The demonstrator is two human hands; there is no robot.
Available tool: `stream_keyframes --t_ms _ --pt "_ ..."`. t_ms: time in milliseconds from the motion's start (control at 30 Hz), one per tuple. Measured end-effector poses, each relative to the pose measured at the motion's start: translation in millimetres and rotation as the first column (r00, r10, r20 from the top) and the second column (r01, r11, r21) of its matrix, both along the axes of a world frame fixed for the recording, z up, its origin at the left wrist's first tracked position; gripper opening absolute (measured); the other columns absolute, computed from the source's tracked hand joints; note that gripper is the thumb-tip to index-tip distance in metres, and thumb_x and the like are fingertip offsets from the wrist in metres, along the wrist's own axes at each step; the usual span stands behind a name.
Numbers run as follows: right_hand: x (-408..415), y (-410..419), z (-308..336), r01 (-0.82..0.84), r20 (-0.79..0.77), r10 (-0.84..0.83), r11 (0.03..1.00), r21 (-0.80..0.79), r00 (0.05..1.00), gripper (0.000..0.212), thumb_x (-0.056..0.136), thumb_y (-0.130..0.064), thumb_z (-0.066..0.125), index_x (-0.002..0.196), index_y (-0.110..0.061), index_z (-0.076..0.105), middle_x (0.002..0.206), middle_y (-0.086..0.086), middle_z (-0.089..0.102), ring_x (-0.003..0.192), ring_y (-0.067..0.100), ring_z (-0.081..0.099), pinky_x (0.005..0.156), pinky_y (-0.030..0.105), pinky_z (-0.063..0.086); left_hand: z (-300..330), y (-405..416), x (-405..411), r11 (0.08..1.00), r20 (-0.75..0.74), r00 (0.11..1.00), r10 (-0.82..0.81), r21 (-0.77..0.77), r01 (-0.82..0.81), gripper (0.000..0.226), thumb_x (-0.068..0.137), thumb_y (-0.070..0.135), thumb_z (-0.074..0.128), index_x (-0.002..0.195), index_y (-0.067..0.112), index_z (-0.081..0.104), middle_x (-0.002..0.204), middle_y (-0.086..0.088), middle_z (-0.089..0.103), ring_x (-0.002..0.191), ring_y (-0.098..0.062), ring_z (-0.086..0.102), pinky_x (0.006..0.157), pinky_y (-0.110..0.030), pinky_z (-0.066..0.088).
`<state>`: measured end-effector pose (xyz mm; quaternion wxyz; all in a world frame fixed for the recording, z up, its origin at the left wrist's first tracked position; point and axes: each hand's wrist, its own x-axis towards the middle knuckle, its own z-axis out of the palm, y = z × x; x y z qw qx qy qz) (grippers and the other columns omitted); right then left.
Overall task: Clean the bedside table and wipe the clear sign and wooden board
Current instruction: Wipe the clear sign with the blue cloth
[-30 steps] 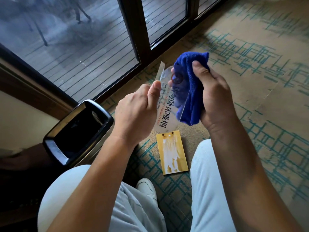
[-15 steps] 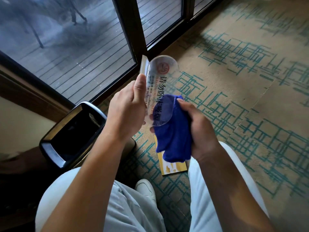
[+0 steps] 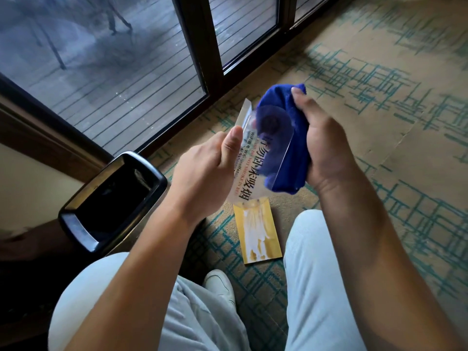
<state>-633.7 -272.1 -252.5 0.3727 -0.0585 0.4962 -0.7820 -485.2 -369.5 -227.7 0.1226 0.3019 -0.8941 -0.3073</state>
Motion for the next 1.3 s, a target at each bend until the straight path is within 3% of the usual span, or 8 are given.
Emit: stream_keyframes --t_ms 200,467,667,900,967,1067,1133,1300 --pt "31.7 9.9 -26.2 0.045 0.143 -0.038 0.998 -0.044 0.989 0.053 0.087 -0.051 0.066 0.119 -0.009 0.071 0.121 0.017 0.072 0.115 0.033 0.068 0.11 0.052 0.046 -3.9 2.5 -2.5 0.999 -0.017 0.999 0.042 -0.02 -0.042 0.071 0.092 0.069 0.012 0.088 0.016 0.058 0.08 -0.008 0.067 0.079 -0.033 0.066 0.073 -0.048 0.054" --pt "50.3 15.9 -12.8 0.177 -0.27 -0.147 0.98 0.09 0.952 0.019 0.102 -0.03 0.057 0.093 -0.019 0.069 0.076 -0.003 0.075 0.068 0.014 0.073 0.063 0.029 0.058 4.3 -9.5 1.9 0.998 0.032 0.999 0.037 0.052 -0.039 0.068 0.096 0.065 0.018 0.091 0.018 0.067 0.074 -0.003 0.072 0.063 -0.019 0.072 0.06 -0.046 0.06" --pt "14.6 19.9 6.7 0.095 -0.457 -0.006 0.981 0.171 0.889 0.02 0.1 -0.026 0.061 0.084 -0.017 0.07 0.07 -0.008 0.073 0.069 0.008 0.069 0.068 0.024 0.053 7.4 2.7 6.5 0.997 0.12 0.99 -0.079 -0.003 0.079 0.067 0.094 0.066 0.017 0.103 0.023 0.068 0.088 -0.001 0.074 0.083 -0.022 0.071 0.073 -0.045 0.059" --pt "15.9 26.0 8.8 -0.021 -0.588 0.06 0.997 0.072 0.807 0.015 0.102 -0.016 0.056 0.105 -0.026 0.068 0.08 -0.018 0.07 0.08 -0.001 0.064 0.076 0.014 0.048 4.8 -1.5 8.4 0.999 0.025 1.0 0.008 -0.043 -0.007 0.066 0.095 0.067 0.018 0.093 0.021 0.065 0.08 -0.001 0.069 0.077 -0.027 0.067 0.071 -0.047 0.057" --pt "24.7 28.5 8.2 0.011 -0.599 0.014 0.999 0.037 0.801 0.017 0.105 -0.025 0.051 0.103 -0.027 0.067 0.074 -0.015 0.067 0.072 0.005 0.061 0.068 0.019 0.048 2.6 -2.0 8.5 0.998 -0.017 0.999 0.047 -0.028 -0.047 0.071 0.094 0.07 0.016 0.088 0.017 0.064 0.076 -0.004 0.067 0.073 -0.029 0.067 0.068 -0.049 0.056" --pt "39.5 26.9 3.3 0.037 -0.553 -0.059 0.998 -0.05 0.831 0.032 0.108 -0.032 0.038 0.109 -0.024 0.069 0.07 0.026 0.056 0.05 0.041 0.048 0.042 0.038 0.036 -0.5 -5.1 7.4 0.993 -0.057 0.992 0.11 -0.03 -0.112 0.08 0.09 0.073 0.012 0.086 0.013 0.064 0.076 -0.007 0.068 0.074 -0.029 0.067 0.069 -0.051 0.054" --pt "47.3 23.7 -6.4 0.079 -0.601 -0.067 0.997 -0.006 0.797 0.027 0.107 -0.032 0.044 0.113 -0.024 0.07 0.08 0.031 0.056 0.052 0.039 0.049 0.048 0.033 0.038 -0.7 -9.1 7.2 0.99 -0.069 0.989 0.133 -0.031 -0.136 0.08 0.09 0.074 0.012 0.086 0.012 0.064 0.075 -0.008 0.068 0.072 -0.03 0.067 0.069 -0.051 0.055" --pt "48.7 18.0 -18.3 0.314 -0.789 -0.146 0.947 0.062 0.597 0.017 0.099 -0.029 0.059 0.111 -0.031 0.071 0.105 0.004 0.067 0.083 0.027 0.07 0.073 0.041 0.057 2.6 -8.7 9.4 0.995 -0.017 0.998 0.068 -0.068 -0.069 0.079 0.089 0.078 0.012 0.094 0.018 0.063 0.08 -0.009 0.071 0.068 -0.033 0.07 0.063 -0.05 0.059"
